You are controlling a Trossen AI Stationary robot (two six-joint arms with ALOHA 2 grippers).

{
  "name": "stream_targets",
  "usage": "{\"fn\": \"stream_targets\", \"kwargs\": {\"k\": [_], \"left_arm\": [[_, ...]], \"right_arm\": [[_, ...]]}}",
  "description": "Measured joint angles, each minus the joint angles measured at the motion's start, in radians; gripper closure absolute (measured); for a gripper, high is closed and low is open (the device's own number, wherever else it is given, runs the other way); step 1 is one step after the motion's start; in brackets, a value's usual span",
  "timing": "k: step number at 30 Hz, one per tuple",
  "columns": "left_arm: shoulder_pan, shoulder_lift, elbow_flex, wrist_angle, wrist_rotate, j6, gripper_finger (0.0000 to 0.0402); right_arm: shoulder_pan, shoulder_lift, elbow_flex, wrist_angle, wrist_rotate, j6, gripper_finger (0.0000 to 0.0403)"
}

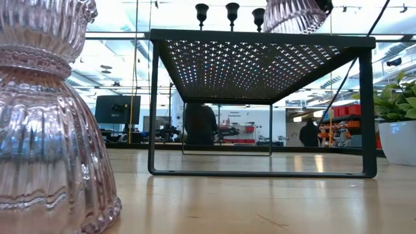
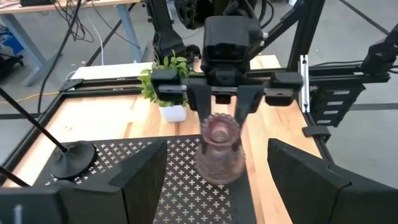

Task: Pick & Place candle stick holders
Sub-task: Put the top pink glass candle holder on the shelf

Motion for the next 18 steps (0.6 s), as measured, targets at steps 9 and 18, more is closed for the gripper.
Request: {"fn": "stream_targets", "kwargs": {"k": [9, 18], "left_arm": [[0.0, 0.0, 0.0, -0.007, 0.0, -0.019, 0.0126], [0.0, 0.002, 0.0, -0.007, -0.004, -0.019, 0.0126]], "right_arm": [[0.122, 0.0, -0.005, -0.044, 0.243, 0.106, 0.0306], [0.16, -0.001, -0.141, 0.18, 0.44, 0.152, 0.0306]]}}
